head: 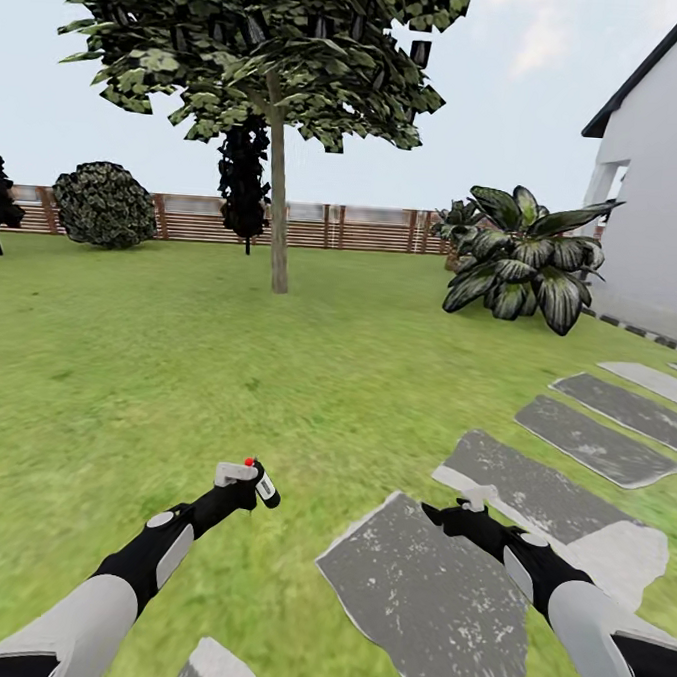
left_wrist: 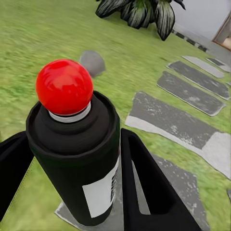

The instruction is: In the garden, pick up the pesticide atomizer on the floor and spray pesticide onto both trees until each tree trunk is fully covered.

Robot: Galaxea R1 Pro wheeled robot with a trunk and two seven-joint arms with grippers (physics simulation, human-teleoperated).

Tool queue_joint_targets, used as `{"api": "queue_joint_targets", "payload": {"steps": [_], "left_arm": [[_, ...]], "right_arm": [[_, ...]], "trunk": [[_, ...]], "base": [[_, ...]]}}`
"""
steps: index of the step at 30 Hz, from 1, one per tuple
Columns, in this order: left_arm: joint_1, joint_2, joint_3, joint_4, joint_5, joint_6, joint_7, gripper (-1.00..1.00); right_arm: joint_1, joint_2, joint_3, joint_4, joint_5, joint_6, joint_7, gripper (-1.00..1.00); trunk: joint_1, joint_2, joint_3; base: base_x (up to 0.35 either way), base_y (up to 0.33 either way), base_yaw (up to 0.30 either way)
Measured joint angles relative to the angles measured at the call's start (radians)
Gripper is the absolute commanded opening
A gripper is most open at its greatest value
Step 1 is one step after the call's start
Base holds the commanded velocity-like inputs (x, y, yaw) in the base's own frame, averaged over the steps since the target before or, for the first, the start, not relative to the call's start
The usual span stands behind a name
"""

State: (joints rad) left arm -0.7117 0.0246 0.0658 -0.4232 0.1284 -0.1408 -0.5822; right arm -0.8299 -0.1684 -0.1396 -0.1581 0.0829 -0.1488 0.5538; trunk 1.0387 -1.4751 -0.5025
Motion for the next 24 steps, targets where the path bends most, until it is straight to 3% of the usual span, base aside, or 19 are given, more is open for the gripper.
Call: {"api": "queue_joint_targets", "payload": {"steps": [24], "left_arm": [[0.0, -0.001, 0.0, 0.0, 0.0, 0.0, 0.001, -1.0]], "right_arm": [[0.0, 0.0, 0.0, -0.001, 0.0, 0.0, -0.002, 1.0]], "trunk": [[0.0, 0.0, 0.0]], "base": [[0.35, 0.109, 0.0]]}}
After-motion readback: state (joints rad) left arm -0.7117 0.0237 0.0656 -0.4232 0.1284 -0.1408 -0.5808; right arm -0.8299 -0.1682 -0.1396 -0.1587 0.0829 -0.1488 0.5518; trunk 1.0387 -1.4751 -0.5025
